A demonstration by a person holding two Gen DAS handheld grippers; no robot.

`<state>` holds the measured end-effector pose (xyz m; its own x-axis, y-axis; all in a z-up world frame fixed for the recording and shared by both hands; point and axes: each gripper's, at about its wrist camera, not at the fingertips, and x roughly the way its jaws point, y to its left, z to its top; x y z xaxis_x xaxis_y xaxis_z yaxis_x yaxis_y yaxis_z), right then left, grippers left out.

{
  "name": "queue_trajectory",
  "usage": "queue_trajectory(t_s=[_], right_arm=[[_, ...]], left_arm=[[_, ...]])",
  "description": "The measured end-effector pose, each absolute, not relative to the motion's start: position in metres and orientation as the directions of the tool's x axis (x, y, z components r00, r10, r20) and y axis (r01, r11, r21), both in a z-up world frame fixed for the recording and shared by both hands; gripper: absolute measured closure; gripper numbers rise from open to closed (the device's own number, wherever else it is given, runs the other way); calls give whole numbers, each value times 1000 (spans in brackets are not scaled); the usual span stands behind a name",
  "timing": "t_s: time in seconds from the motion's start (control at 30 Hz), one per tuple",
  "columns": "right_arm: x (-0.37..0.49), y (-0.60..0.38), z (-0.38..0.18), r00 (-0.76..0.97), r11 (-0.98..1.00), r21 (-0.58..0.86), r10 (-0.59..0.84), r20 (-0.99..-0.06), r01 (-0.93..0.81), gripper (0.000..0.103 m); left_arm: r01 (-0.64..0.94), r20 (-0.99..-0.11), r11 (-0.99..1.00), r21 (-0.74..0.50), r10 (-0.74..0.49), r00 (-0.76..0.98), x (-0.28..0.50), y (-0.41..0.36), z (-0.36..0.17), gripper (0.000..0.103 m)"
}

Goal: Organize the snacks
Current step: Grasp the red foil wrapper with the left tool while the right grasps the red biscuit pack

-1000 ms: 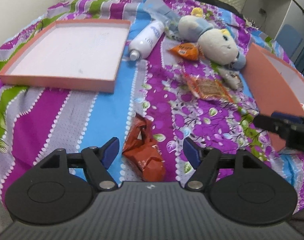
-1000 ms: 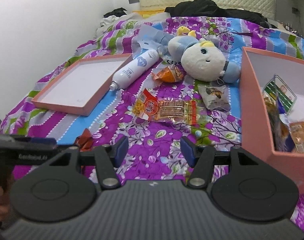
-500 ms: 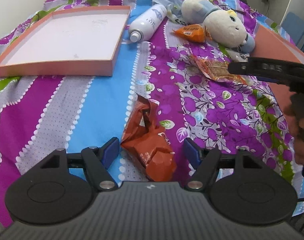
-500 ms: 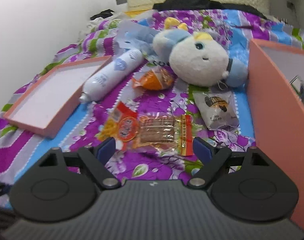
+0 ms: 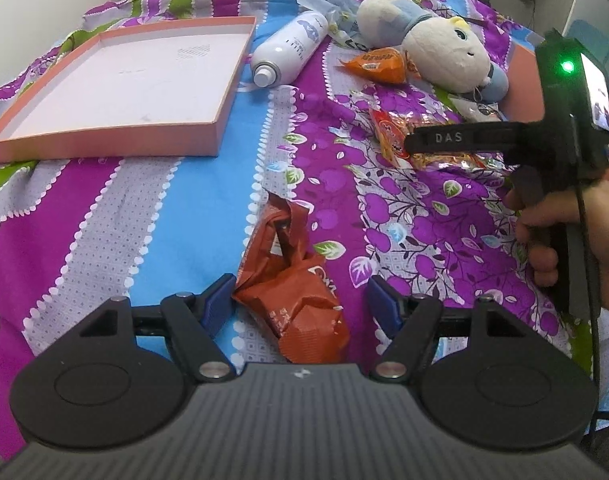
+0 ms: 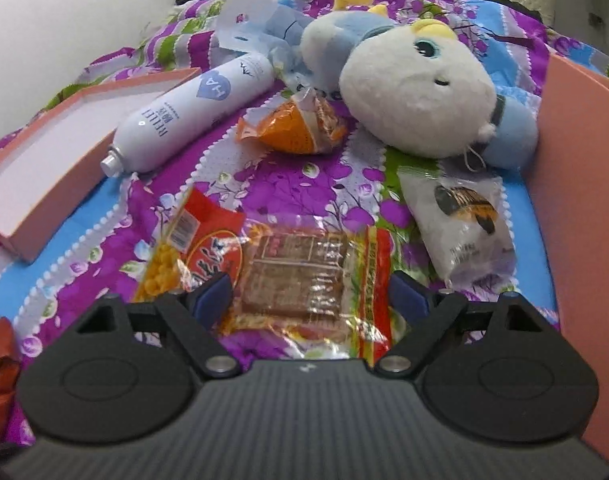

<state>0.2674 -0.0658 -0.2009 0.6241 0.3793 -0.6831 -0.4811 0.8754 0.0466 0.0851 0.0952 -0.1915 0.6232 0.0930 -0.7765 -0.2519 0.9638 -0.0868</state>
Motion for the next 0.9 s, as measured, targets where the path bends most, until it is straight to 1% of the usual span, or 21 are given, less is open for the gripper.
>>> queue_trajectory(t_s=[0.03, 0.07, 0.13, 0.2, 0.23, 0.4, 0.53, 0.57, 0.73, 0.9], right_arm=[[268, -65, -201, 626, 876, 46, 379, -682, -480, 23], [267, -63, -201, 628, 876, 41, 377, -680, -481, 26], [262, -58, -200, 639, 872, 16, 371, -674, -489, 37], [256, -54, -198, 651, 868, -13, 363, -667, -497, 45], [254, -52, -197, 656, 867, -27, 356, -665, -498, 47], [249, -60, -188, 650, 875, 3, 363, -668, -484, 49], [237, -75, -180, 645, 878, 40, 380, -662, -477, 49], [234, -78, -178, 646, 878, 45, 384, -660, -476, 49], [213, -90, -166, 647, 879, 65, 396, -652, -473, 49], [194, -102, -153, 658, 890, 88, 394, -642, -447, 49]], left_arm=[[-250, -776, 965, -83, 95, 623, 85, 95, -192, 29], [-248, -776, 966, -80, 96, 623, 85, 94, -192, 29], [-239, -776, 968, -72, 96, 624, 86, 93, -192, 29], [-235, -775, 970, -66, 99, 624, 86, 92, -193, 29], [-233, -776, 971, -62, 100, 623, 86, 91, -193, 29], [-224, -780, 973, -55, 98, 618, 88, 92, -193, 32], [-229, -778, 972, -57, 101, 620, 90, 93, -192, 39], [-232, -775, 971, -57, 103, 623, 90, 93, -192, 42], [-226, -770, 973, -50, 106, 629, 88, 93, -190, 47], [-223, -770, 973, -67, 91, 632, 86, 95, -184, 49]])
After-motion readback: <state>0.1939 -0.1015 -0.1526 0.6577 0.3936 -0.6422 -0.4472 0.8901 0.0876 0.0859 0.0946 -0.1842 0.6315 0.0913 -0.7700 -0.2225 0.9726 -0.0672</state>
